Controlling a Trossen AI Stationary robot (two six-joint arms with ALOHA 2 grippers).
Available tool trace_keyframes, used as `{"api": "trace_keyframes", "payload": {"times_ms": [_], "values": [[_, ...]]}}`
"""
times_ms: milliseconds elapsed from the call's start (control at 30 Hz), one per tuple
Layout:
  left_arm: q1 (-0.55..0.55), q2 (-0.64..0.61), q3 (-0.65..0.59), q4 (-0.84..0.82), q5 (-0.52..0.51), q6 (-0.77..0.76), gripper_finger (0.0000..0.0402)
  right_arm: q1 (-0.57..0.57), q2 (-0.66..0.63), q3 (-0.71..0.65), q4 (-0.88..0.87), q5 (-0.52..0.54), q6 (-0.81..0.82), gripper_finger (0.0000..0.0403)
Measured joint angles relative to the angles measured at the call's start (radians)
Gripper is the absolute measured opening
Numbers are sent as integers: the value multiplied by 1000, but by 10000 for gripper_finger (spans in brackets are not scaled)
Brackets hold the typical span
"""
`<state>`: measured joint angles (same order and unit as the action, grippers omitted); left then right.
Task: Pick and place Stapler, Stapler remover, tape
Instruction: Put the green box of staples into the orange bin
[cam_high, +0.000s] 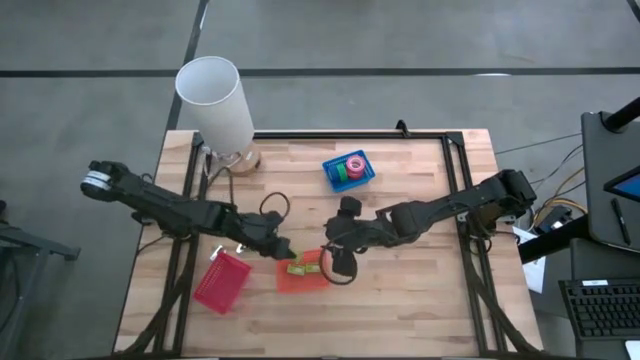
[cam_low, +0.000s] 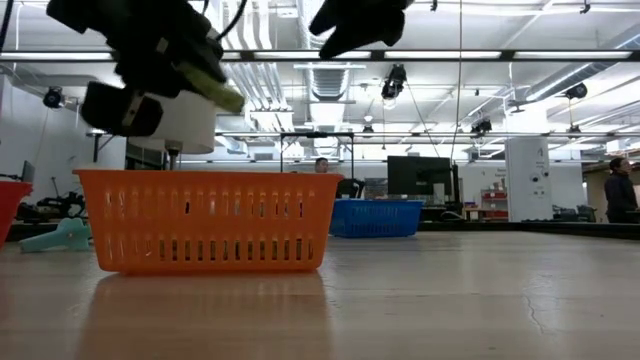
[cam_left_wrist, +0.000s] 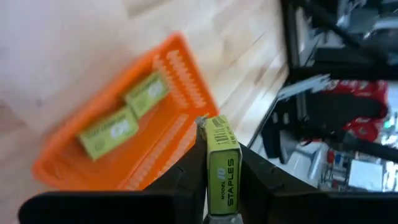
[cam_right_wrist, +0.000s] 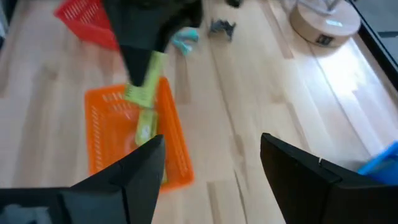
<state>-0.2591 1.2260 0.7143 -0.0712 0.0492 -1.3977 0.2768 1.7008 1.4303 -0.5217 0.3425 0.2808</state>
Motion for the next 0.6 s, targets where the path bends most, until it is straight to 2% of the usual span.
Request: {"api": "trace_keyframes", "payload": {"times_ms": [200, 400, 600], "values": [[-26, 119, 0, 135, 25, -38, 66, -3, -3, -14, -52, 35, 1, 240], [-18, 200, 2, 184, 57, -90, 62, -2, -6, -30, -58, 50, 58, 230], [-13, 233, 11, 187, 104, -103, 99, -6, -6, -35, -57, 54, 61, 226]]}}
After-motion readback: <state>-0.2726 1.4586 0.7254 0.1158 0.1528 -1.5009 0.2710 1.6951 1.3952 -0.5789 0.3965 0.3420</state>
